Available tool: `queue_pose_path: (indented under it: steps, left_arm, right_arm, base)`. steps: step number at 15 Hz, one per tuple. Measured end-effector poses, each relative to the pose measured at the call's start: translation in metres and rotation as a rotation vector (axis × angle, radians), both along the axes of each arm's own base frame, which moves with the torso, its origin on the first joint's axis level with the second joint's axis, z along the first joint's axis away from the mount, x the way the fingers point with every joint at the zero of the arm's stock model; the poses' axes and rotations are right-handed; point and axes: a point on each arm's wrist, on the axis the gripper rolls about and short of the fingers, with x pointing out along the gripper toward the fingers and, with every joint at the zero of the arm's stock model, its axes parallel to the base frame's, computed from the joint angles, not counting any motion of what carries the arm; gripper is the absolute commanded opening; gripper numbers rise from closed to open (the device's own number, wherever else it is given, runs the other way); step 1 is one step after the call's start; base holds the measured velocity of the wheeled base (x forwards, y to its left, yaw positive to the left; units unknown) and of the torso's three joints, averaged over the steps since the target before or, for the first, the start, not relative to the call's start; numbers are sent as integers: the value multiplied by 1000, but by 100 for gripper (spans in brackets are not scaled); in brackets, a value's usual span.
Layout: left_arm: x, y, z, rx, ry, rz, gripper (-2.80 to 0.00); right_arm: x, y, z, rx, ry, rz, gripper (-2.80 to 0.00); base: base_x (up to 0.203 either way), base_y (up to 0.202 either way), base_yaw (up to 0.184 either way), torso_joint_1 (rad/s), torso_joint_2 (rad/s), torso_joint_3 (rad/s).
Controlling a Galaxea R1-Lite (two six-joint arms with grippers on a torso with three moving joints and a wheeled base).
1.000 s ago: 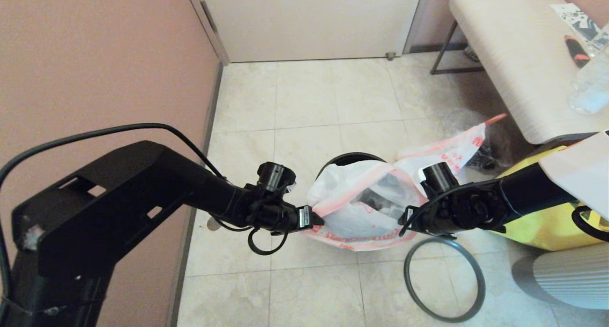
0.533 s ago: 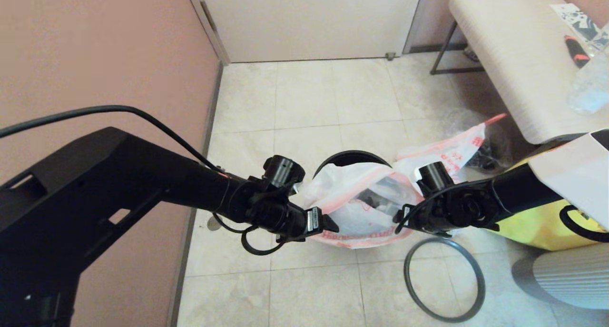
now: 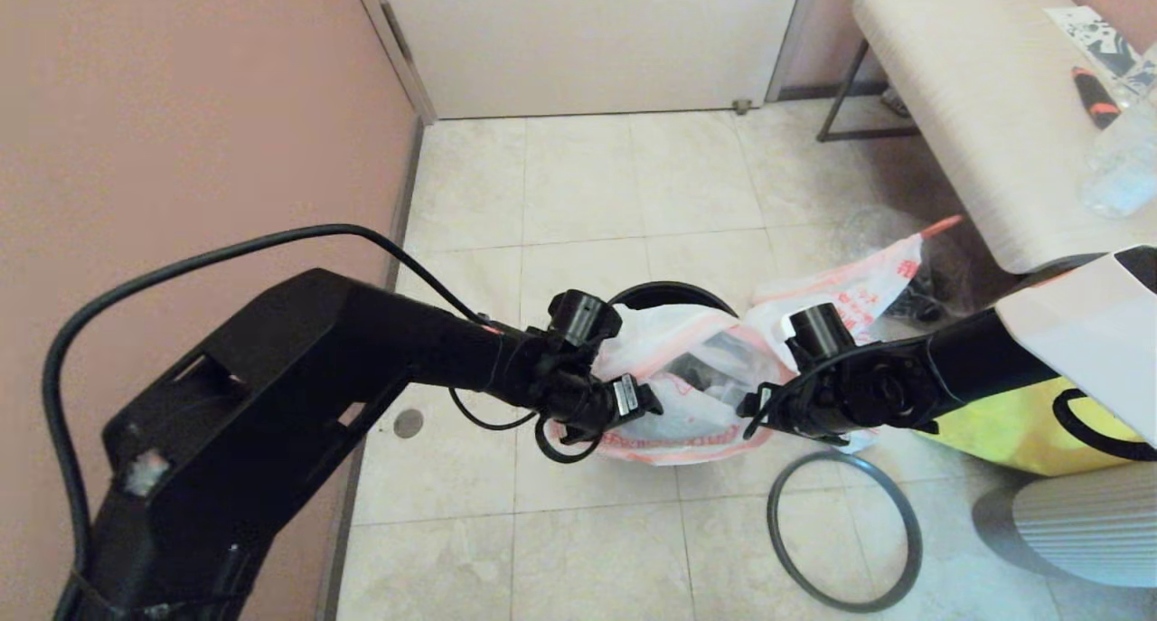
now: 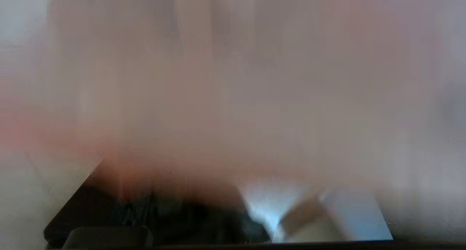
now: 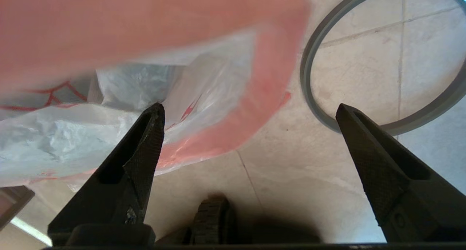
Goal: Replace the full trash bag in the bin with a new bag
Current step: Put the new garbage bag on the trash can
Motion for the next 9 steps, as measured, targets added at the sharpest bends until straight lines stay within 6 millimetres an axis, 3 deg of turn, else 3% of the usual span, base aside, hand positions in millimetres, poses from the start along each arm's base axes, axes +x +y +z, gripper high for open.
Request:
queue_pose_path:
  steps: [3,5,6,9]
  left_arm:
    - [22,-14,2,-15,-41,67,0]
    - [31,-21,-10,26,-73,121,0]
    - [34,-21,-17,48,-82,144,-280]
    - [38,-21,-27,65,-82,158,-280]
  right_arm:
    - [-1,1,1,5,-2,4,0]
    - [-1,1,4,7,-6,6,0]
    - [-2,1,4,7,-8,6,0]
    - [-2,1,7,9,-12,7,0]
  base:
    - [0,0,0,0,0,0]
    - [0,0,0,0,0,0]
    - [0,0,0,0,0,0]
    - [0,0,0,0,0,0]
